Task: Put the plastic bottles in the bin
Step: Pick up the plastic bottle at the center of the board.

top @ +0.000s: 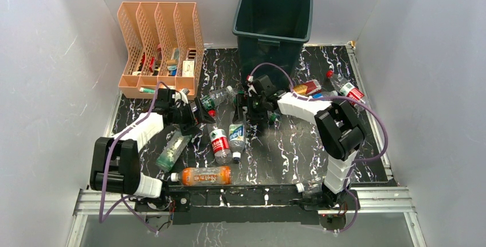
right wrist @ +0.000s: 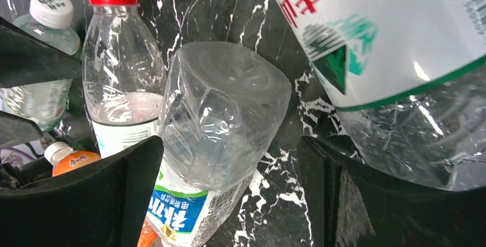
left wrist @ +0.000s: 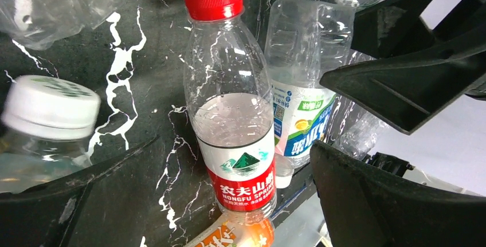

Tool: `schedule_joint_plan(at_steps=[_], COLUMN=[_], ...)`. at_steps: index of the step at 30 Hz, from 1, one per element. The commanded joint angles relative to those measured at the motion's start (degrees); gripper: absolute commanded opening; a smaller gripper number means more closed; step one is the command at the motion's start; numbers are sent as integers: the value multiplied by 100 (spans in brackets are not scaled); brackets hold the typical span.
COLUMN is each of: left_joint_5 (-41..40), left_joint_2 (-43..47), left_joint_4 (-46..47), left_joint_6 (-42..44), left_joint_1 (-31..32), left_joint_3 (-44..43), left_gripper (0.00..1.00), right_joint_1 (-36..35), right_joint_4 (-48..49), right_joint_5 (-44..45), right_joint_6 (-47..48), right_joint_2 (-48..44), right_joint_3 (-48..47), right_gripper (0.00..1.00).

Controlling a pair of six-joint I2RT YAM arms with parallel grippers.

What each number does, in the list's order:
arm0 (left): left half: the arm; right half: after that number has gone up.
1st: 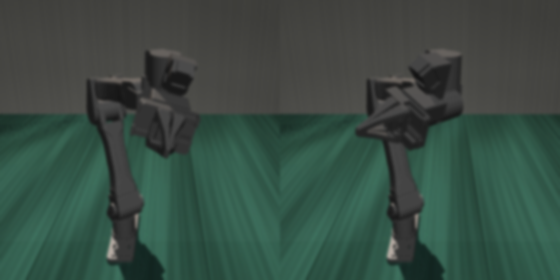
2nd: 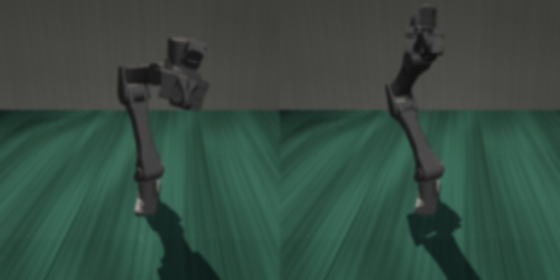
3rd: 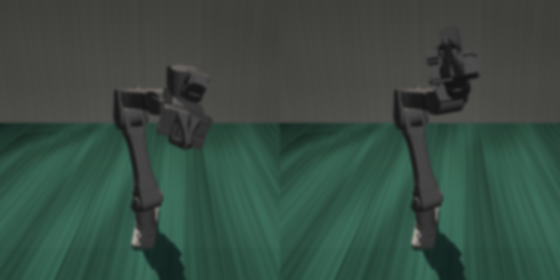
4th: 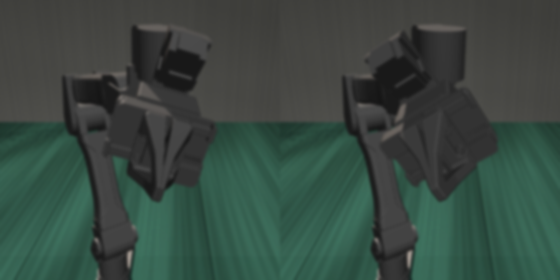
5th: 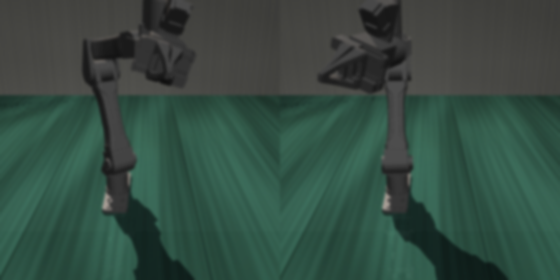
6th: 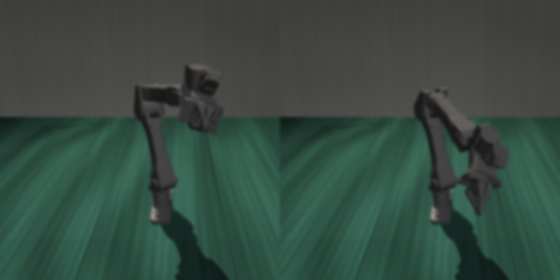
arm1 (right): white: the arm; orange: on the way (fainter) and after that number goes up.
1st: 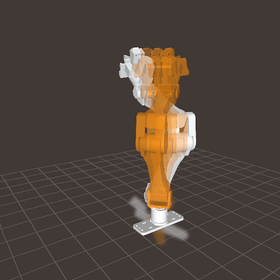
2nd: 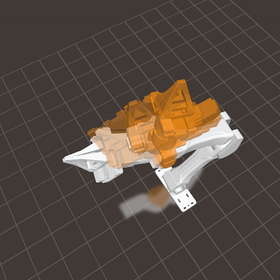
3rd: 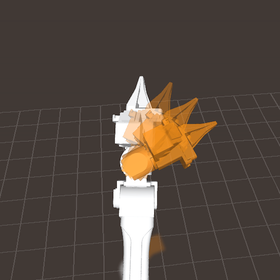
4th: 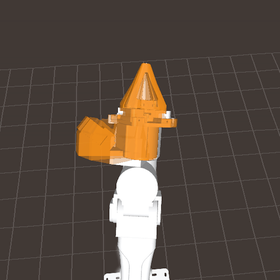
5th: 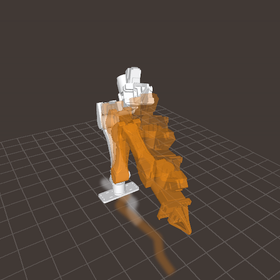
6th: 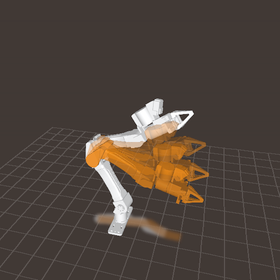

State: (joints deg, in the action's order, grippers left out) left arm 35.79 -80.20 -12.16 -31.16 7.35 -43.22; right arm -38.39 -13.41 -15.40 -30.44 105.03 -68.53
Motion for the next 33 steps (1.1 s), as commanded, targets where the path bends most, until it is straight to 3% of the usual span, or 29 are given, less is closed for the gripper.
schedule_joint_plan(at_steps=[1,33], left_joint_5=[43,140], left_joint_2=[-39,-588], left_joint_4=[-80,-191], left_joint_6=[-3,66], left_joint_1=[29,29], left_joint_3=[21,-160], left_gripper=[98,98], right_joint_1=[-50,-110], right_joint_4=[111,138], right_joint_5=[2,-106], right_joint_6=[148,126], right_joint_2=[130,514], right_joint_3=[-388,-414], right_gripper=[98,98])
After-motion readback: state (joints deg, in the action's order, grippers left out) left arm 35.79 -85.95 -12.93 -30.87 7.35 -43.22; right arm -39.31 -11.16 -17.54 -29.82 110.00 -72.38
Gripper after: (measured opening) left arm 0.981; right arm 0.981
